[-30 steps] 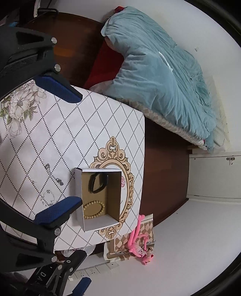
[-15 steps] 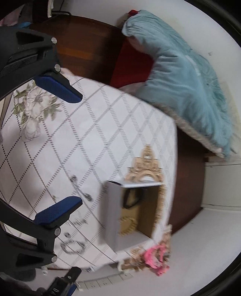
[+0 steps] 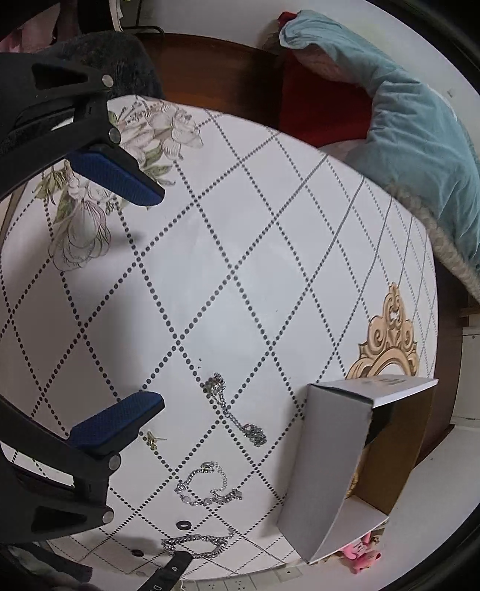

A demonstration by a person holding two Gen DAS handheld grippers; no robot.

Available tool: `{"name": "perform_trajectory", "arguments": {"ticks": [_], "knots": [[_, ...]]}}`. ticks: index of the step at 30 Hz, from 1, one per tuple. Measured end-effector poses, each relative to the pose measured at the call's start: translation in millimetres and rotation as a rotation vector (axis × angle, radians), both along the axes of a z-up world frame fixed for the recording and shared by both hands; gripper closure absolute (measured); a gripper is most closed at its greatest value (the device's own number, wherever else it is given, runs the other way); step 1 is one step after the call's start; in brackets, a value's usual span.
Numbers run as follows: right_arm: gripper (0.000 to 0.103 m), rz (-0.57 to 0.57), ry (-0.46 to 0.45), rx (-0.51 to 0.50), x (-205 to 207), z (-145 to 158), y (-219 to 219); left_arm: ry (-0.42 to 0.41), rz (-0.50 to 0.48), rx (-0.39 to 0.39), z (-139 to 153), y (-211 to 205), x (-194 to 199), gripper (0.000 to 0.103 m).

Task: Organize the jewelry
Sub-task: 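Grasp the thick silver chain bracelet with the right tool while the left tool grasps the silver pendant chain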

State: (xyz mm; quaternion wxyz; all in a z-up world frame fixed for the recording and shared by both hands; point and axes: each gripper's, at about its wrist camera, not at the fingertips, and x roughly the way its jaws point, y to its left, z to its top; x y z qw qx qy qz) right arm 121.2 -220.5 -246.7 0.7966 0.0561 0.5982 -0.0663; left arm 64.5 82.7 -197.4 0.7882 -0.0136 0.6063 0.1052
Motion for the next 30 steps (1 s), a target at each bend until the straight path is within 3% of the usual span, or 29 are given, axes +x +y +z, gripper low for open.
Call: {"name": "perform_trajectory", "arguments": {"ticks": [2,3,4,7,10,13,16,20,22,30], "knots": [[0.07,0.01,-0.015,0.0,-0.5,1.4,3.4,-0.007,-0.02,-0.009,-2.6,-1.9,2.5,0.001],[0.089,0.015,-0.018,0.004,-0.7,1.6,4.7,-0.016,-0.036,-0.012,-3.0,-3.5,4.3,0.001],[0.094,0.015,-0.017,0.014,-0.5,1.4,4.6,-0.027,-0.053,-0.011,-2.1,-5.4,5.6,0.001],[0.094,0.017,-0.021,0.039,-1.4,2.5,5.8,-0.041,-0.108,-0.016,-3.3,-12.7,12.9,0.006],[0.094,0.023,-0.025,0.045,-2.9,3.0,6.5,-0.028,-0.167,-0.008,-8.8,-22.6,20.5,0.026],[0.094,0.022,-0.021,0.044,-3.7,3.6,7.5,-0.023,-0.206,0.001,-13.6,-30.7,26.4,0.029],[0.094,0.022,-0.016,0.042,-3.3,4.1,8.2,-0.028,-0.232,-0.008,-16.4,-34.8,29.4,0.048],[0.094,0.028,-0.012,0.034,-1.9,3.9,8.9,-0.042,-0.253,-0.056,-14.2,-41.2,31.6,0.083],[0.094,0.027,-0.009,0.034,-1.1,3.9,9.2,-0.043,-0.259,-0.074,-13.2,-44.1,30.9,0.093],[0.095,-0.007,-0.033,0.146,-6.1,12.5,0.4,-0.065,-0.256,-0.117,0.8,-47.0,17.1,0.093]]}}
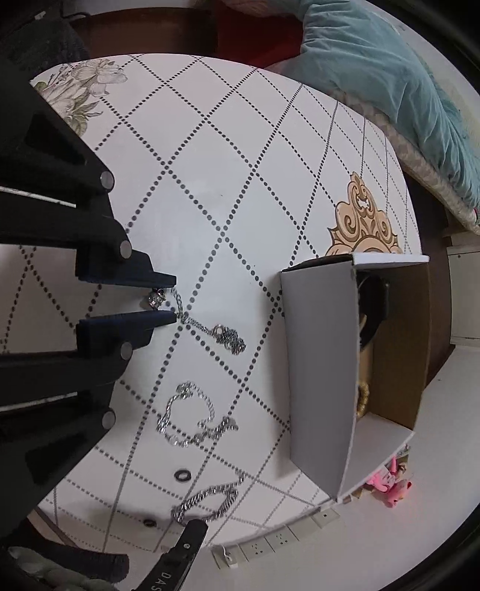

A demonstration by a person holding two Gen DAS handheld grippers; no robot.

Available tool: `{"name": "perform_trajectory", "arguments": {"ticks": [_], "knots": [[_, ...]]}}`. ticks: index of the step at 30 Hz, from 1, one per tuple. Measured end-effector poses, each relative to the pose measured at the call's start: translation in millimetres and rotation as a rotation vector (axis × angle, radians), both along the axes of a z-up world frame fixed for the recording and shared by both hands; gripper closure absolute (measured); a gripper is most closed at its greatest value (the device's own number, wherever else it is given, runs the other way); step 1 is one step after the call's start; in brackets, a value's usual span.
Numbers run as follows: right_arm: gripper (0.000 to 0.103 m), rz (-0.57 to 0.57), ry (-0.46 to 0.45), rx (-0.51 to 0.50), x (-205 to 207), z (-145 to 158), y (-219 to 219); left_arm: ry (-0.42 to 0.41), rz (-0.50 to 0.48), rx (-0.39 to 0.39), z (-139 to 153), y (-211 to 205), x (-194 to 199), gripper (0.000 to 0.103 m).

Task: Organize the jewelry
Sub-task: 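Grasp the thick silver chain bracelet with the right tool while the left tool grasps the silver pendant chain, then lower the chain bracelet with the right tool while the left tool lowers the pendant chain into the box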

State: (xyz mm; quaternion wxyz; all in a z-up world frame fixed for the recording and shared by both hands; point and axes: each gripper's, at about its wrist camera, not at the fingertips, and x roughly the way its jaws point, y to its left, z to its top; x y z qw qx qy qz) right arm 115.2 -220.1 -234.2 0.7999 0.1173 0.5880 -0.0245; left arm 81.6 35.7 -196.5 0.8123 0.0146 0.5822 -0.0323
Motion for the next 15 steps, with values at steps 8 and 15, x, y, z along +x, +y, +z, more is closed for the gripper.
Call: {"name": "perform_trajectory", "arguments": {"ticks": [8,15], "knots": [[0.095,0.03,-0.085,0.111,-6.9,48.4,0.5,-0.052,0.007,-0.08,42.7,12.5,-5.9,0.093],[0.095,0.084,-0.161,0.167,-2.5,96.1,11.8,-0.108,0.001,-0.159,89.5,21.8,5.3,0.093]]}}
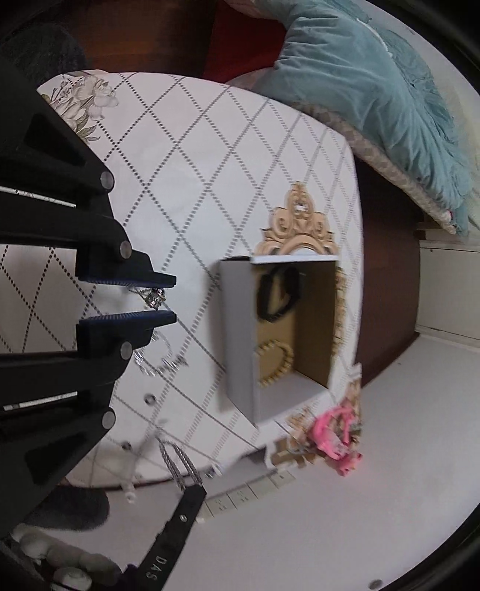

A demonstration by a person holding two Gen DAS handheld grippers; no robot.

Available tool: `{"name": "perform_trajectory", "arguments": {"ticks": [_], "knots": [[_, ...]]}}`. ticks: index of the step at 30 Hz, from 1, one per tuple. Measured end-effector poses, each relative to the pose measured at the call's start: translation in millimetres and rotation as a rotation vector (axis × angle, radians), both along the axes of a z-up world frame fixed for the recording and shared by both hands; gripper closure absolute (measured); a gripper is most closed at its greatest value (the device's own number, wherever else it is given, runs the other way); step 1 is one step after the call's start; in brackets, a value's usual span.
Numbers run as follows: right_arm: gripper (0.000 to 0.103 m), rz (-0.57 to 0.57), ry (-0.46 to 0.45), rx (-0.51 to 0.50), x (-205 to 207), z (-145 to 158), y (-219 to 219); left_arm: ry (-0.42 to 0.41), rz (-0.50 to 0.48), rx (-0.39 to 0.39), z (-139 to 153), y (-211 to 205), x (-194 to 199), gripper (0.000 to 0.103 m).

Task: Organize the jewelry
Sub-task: 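Lower the chain bracelet with the right tool while the left tool lowers the pendant chain into the box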

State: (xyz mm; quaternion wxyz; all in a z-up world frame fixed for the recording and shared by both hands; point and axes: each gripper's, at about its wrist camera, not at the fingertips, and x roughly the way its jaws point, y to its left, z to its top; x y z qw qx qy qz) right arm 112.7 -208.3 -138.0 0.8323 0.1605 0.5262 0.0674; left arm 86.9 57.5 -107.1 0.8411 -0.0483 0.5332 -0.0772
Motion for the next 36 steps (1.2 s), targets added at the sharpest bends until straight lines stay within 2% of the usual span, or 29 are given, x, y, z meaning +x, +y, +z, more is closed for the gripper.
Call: {"name": "perform_trajectory", "arguments": {"ticks": [8,13,20,27,31,33,34,35,36], "knots": [[0.095,0.071,-0.097,0.065,19.1,63.8,16.3,-0.096,-0.03,-0.08,66.1,-4.4,23.5,0.093],[0.095,0.107,-0.136,0.074,49.9,90.0,27.4,-0.147,-0.048,-0.077,92.5,-8.7,59.0,0.093],[0.095,0.128,-0.099,0.073,104.8,90.0,38.6,-0.104,-0.055,-0.081,81.3,-10.7,114.1,0.094],[0.095,0.165,0.001,0.091,150.6,57.9,51.7,0.002,-0.038,-0.129,47.4,-3.4,142.6,0.093],[0.095,0.201,0.043,0.071,168.5,39.8,65.3,0.072,0.018,-0.108,27.7,3.2,150.2,0.091],[0.095,0.212,0.056,0.064,174.9,33.6,71.2,0.097,0.038,-0.071,19.4,4.0,156.0,0.081],[0.095,0.218,0.062,0.063,178.5,30.7,73.5,0.105,0.048,-0.045,15.5,4.9,159.0,0.064],[0.095,0.219,0.067,0.057,182.5,28.0,75.9,0.102,0.058,-0.028,12.9,6.1,160.5,0.036],[0.095,0.23,0.075,0.054,187.1,24.4,79.1,0.093,0.073,-0.001,10.5,7.9,162.3,0.024]]}}
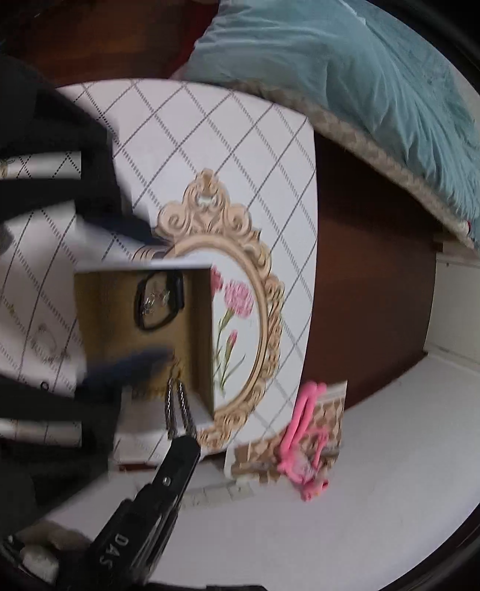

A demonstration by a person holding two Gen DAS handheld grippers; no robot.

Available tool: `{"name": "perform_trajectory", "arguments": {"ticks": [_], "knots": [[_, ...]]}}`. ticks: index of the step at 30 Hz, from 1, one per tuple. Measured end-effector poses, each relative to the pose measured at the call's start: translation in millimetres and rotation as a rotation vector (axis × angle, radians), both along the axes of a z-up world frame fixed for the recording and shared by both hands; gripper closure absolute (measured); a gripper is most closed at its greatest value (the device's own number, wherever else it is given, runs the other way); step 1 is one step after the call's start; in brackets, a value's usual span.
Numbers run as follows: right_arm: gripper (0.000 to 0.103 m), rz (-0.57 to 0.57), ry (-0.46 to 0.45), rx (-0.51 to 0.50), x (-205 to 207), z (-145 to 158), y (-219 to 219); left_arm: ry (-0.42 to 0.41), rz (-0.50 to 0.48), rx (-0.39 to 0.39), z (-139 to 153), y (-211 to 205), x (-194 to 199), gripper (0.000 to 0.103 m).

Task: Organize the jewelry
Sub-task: 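Lower the chain bracelet with the right tool while the left tool lowers the pendant chain into the box, then open both tools and withdraw them from the box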

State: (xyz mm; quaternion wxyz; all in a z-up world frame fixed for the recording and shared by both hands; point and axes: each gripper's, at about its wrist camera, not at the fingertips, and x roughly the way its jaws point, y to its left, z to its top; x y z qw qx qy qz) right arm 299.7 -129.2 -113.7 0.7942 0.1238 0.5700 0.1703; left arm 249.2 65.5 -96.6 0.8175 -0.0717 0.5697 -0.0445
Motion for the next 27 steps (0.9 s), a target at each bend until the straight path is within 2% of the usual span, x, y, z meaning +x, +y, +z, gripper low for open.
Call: {"name": "perform_trajectory", "arguments": {"ticks": [1,6,8,10,11,13,14,17,18,19,21,27], "knots": [[0.095,0.008,0.016,0.005,3.5,-4.4,2.1,-0.008,0.008,0.015,-1.4,2.9,0.8,0.016],[0.093,0.02,0.156,-0.001,21.7,-44.4,2.6,0.013,0.048,0.088,-13.3,13.8,6.7,0.016],[0.086,0.004,0.175,-0.023,21.8,-54.1,-4.9,0.014,0.053,0.114,-16.3,16.3,5.6,0.008],[0.067,-0.009,0.164,-0.064,17.6,-54.8,-12.0,0.001,0.055,0.14,-16.5,17.2,2.6,0.005],[0.063,-0.01,0.159,-0.075,14.7,-53.9,-15.2,-0.007,0.055,0.149,-16.2,16.9,1.4,0.005],[0.047,-0.005,0.148,-0.11,9.0,-52.4,-18.7,-0.026,0.056,0.168,-16.3,15.6,-2.8,0.004],[0.043,-0.006,0.138,-0.135,4.6,-51.3,-20.6,-0.034,0.057,0.176,-16.3,14.8,-4.4,0.002],[0.021,-0.005,0.108,-0.227,-9.0,-49.2,-23.1,-0.055,0.058,0.196,-18.1,10.3,-12.2,0.001],[0.008,-0.009,0.104,-0.264,-12.2,-50.6,-23.0,-0.059,0.057,0.203,-19.7,8.0,-16.2,0.001],[0.004,-0.007,0.095,-0.307,-16.7,-52.3,-22.4,-0.058,0.054,0.207,-21.2,5.6,-17.8,0.001],[0.004,0.002,0.082,-0.347,-23.5,-55.7,-20.9,-0.049,0.052,0.209,-25.7,2.0,-21.2,0.001],[0.004,-0.005,0.086,-0.377,-39.8,-69.0,-18.9,-0.03,0.056,0.194,-33.7,-3.0,-32.6,0.001]]}}
